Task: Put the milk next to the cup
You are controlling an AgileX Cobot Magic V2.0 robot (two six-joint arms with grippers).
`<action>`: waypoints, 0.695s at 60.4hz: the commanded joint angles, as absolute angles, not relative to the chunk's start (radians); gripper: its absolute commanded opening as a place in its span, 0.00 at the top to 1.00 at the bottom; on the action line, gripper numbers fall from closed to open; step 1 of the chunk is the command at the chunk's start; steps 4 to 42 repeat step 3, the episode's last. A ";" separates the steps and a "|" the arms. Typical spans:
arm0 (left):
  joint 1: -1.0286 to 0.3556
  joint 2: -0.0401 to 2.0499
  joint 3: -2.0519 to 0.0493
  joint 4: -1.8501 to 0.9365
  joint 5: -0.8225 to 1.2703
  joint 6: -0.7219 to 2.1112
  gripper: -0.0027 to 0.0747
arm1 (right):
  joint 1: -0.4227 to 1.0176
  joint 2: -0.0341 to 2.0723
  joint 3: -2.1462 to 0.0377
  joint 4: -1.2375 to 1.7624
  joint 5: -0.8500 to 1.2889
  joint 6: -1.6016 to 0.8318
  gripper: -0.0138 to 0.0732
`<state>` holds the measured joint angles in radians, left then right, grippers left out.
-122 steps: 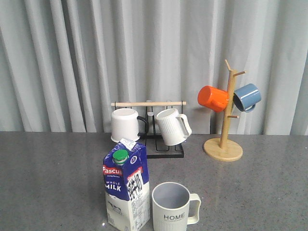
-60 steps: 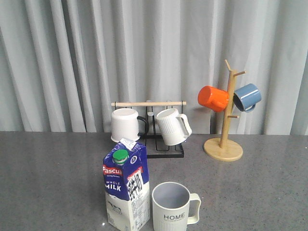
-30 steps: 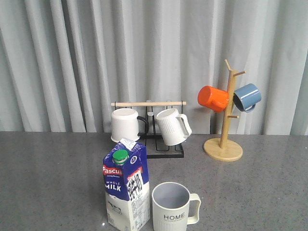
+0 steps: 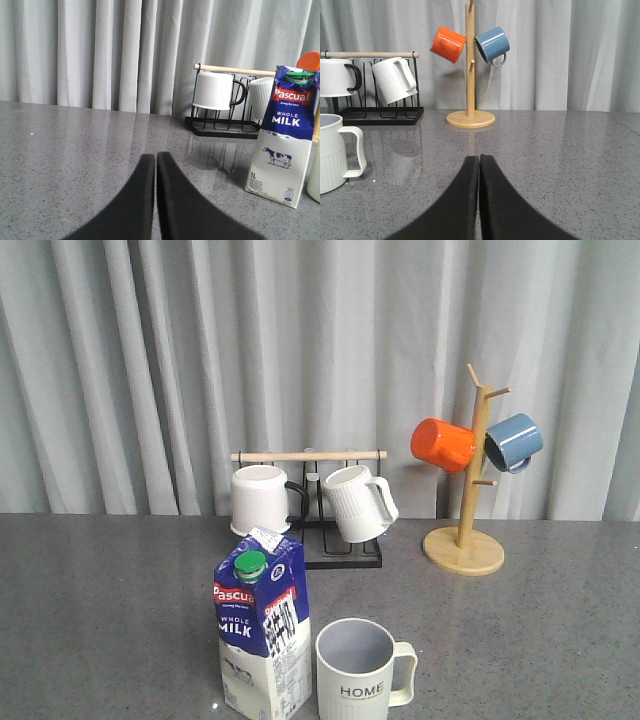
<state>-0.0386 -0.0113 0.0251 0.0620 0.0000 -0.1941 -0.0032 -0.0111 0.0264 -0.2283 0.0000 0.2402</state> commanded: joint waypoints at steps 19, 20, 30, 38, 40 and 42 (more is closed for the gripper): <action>-0.037 -0.014 0.049 0.061 -0.071 -0.203 0.98 | -0.008 -0.021 0.035 -0.229 -0.066 0.229 0.85; -0.037 -0.014 0.049 0.061 -0.071 -0.203 0.98 | -0.008 -0.021 0.035 -0.229 -0.066 0.229 0.85; -0.037 -0.014 0.049 0.061 -0.071 -0.203 0.98 | -0.008 -0.021 0.035 -0.229 -0.066 0.229 0.85; -0.037 -0.014 0.049 0.061 -0.071 -0.203 0.98 | -0.008 -0.021 0.035 -0.229 -0.066 0.229 0.85; -0.037 -0.014 0.049 0.061 -0.071 -0.203 0.98 | -0.008 -0.021 0.035 -0.229 -0.066 0.229 0.85; -0.037 -0.014 0.049 0.061 -0.071 -0.203 0.98 | -0.008 -0.021 0.035 -0.229 -0.066 0.229 0.85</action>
